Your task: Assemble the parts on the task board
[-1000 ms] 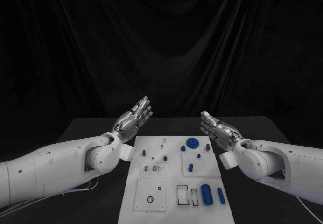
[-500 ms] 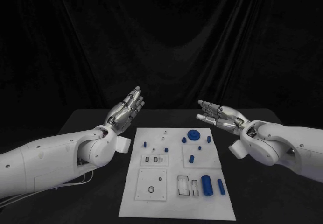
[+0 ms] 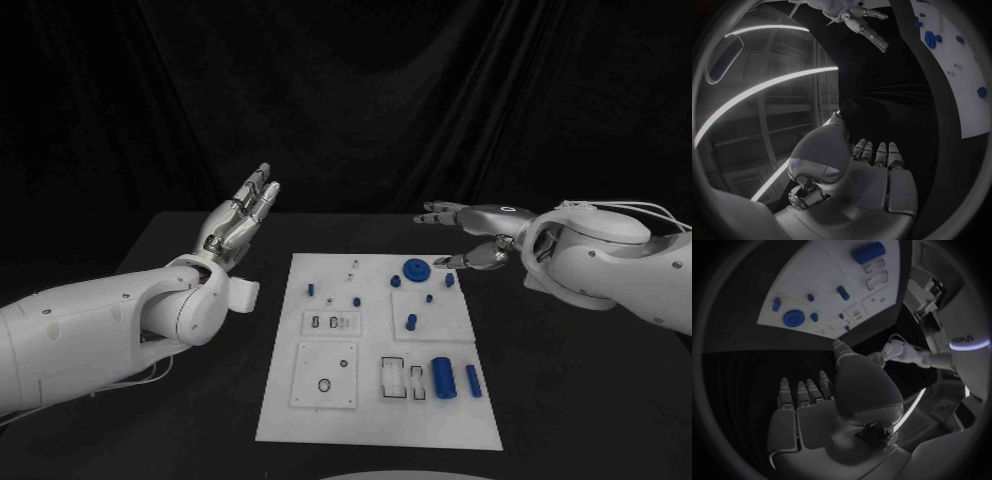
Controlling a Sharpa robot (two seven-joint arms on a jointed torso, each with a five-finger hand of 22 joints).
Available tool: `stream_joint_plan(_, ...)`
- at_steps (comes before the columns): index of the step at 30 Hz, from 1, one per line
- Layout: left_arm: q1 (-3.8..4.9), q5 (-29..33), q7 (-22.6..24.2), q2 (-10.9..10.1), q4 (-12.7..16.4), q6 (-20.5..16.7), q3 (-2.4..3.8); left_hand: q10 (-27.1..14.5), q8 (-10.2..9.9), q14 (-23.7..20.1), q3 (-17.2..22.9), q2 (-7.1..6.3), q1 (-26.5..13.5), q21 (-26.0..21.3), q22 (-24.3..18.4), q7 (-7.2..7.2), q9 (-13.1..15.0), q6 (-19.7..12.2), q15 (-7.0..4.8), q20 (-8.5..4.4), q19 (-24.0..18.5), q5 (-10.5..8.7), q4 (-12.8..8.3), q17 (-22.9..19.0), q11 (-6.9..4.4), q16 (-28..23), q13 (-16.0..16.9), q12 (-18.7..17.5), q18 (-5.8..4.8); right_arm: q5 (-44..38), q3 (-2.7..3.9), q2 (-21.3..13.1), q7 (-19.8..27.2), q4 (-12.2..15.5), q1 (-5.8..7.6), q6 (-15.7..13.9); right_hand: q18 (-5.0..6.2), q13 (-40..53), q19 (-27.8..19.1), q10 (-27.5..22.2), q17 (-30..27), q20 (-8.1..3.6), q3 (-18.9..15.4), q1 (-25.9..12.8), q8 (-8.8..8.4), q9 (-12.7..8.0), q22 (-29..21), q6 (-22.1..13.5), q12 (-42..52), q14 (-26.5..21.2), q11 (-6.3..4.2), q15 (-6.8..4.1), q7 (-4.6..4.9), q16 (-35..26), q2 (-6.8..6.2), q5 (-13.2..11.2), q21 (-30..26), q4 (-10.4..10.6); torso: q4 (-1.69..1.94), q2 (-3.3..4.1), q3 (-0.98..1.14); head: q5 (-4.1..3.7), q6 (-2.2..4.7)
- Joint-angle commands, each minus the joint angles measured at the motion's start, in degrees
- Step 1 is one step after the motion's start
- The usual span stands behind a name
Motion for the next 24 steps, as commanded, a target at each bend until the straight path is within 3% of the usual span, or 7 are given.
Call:
stream_joint_plan(1, 0.18, -8.18, 6.29, 0.23, 0.18, -0.19, 0.06, 0.00, 0.40, -0.03, 0.52, 0.07, 1.00, -0.19, -0.09, 0.30, 0.13, 0.66, -8.08, -7.48, 0.05, 0.54, -0.09, -0.06, 0.54, -0.21, -0.07, -0.38, -0.52, -24.02, 0.02, 0.28, -5.41, -0.19, 0.50, 6.11, 0.90, 0.18, 2.27, 0.64, 0.23, 0.02, 1.16, -0.42, 0.23, 0.05, 0.27, 0.36, 0.25, 1.32, -0.08, -0.69, 0.42, 0.41, 1.20, 0.60, 0.78, -2.19, 0.65, 0.33, -0.15, -0.45, -0.61)
stream_joint_plan(4, 0.21, -9.07, 6.22, 0.85, -0.16, 0.54, 0.06, 0.00, 0.40, -0.03, 0.63, 0.17, 1.34, -0.19, -0.09, 0.50, 0.13, 0.77, -7.86, -7.25, 0.05, 0.90, -0.06, -0.06, 0.75, -0.21, -0.07, -0.38, -0.50, -32.08, 0.01, 0.14, -4.63, -0.27, 0.99, 7.13, 0.94, -0.05, 3.91, -0.47, 0.27, -2.15, 1.72, -2.45, -0.04, -0.19, 0.23, -1.92, 0.02, 1.79, -1.18, -3.03, -1.32, 0.44, 2.27, 0.27, 0.96, -3.51, 1.07, 0.50, -0.28, -0.87, -0.76)
stream_joint_plan(11, 0.26, -9.82, 6.04, 1.31, -0.68, 2.26, 0.06, 0.00, 0.45, -0.03, 0.89, 0.65, 2.06, -0.19, -0.09, 1.27, 0.19, 1.34, -7.25, -6.67, 0.05, 2.35, -0.01, -0.06, 1.43, -0.21, -0.07, -0.38, -0.53, -39.93, 0.02, -0.02, -1.18, -0.38, 1.38, -1.83, 0.94, 0.25, 5.94, 1.25, 0.63, -2.45, 1.88, -5.91, 0.08, -0.10, 0.32, -1.38, 0.33, 4.31, -1.15, -2.93, -0.78, 0.79, 3.17, -0.96, 0.96, -4.19, 2.77, 0.83, -0.69, -1.75, -1.04)
stream_joint_plan(17, 0.31, -9.96, 5.80, 0.50, -0.54, 5.66, 0.06, 0.00, 0.61, -0.03, 1.54, 1.28, 4.29, -0.19, -0.09, 2.31, 0.35, 2.67, -5.86, -4.74, 0.05, 4.85, -0.06, -0.06, 2.50, -0.21, -0.07, -0.38, -0.04, -38.12, 0.02, 0.31, 1.61, 0.04, 1.42, -3.81, 0.95, 0.73, 12.77, 4.73, 1.40, -4.29, 2.92, -5.74, 0.04, -0.13, 0.83, -1.35, 0.74, 11.33, -1.66, -3.97, -4.23, 1.46, 4.28, -1.83, 1.67, -7.10, 2.72, 1.17, -0.65, -1.88, -1.26)
stream_joint_plan(21, 0.40, -9.99, 5.73, -0.03, -0.55, 7.47, 0.06, 0.00, 0.61, -0.03, 1.72, 1.56, 5.06, -0.19, -0.09, 2.55, 0.36, 2.88, -5.37, -3.59, 0.05, 5.69, 0.02, -0.06, 2.80, -0.21, -0.07, -0.38, 0.62, -35.51, 0.02, 1.06, 1.86, -0.14, 1.41, -3.02, 0.80, 0.81, 20.55, 4.88, 3.28, -3.55, 2.61, -6.03, 0.00, -0.17, 1.37, -1.90, 0.79, 24.09, -1.22, -2.58, -4.35, 2.74, 4.30, -3.17, 2.33, -8.42, 2.73, 1.24, -0.71, -2.25, -1.71)
stream_joint_plan(22, 0.42, -10.00, 5.77, -0.08, -0.65, 7.87, 0.06, 0.00, 0.60, -0.03, 1.76, 1.74, 5.29, -0.19, -0.09, 2.57, 0.35, 2.86, -5.10, -2.74, 0.05, 5.93, 0.04, -0.06, 2.89, -0.21, -0.07, -0.38, 1.10, -35.05, 0.02, 1.35, 1.99, -0.41, 1.40, -2.97, 0.79, 0.87, 28.91, 5.23, 5.64, -2.60, 2.74, -5.41, 0.02, -0.15, 2.15, -1.79, 0.84, 36.66, -1.53, -2.02, -4.19, 4.87, 4.26, -3.30, 3.90, -9.19, 2.73, 1.24, -0.71, -2.25, -1.71)
stream_joint_plan(24, 0.44, -10.01, 5.79, -0.10, -0.89, 8.49, 0.06, 0.00, 0.60, -0.03, 1.76, 1.82, 5.37, -0.19, -0.09, 2.58, 0.35, 2.91, -4.97, -2.41, 0.05, 6.09, 0.04, -0.06, 2.92, -0.21, -0.07, -0.38, 1.33, -34.48, 0.02, 1.95, 2.23, -1.06, 1.34, -3.14, 0.87, 1.04, 37.33, 6.43, 7.73, -1.53, 2.56, -5.05, 0.13, -0.05, 2.44, -0.90, 0.99, 42.77, -1.35, -1.60, -4.20, 5.86, 4.04, -3.93, 4.74, -9.48, 2.56, 1.63, -0.86, -2.24, -1.42)
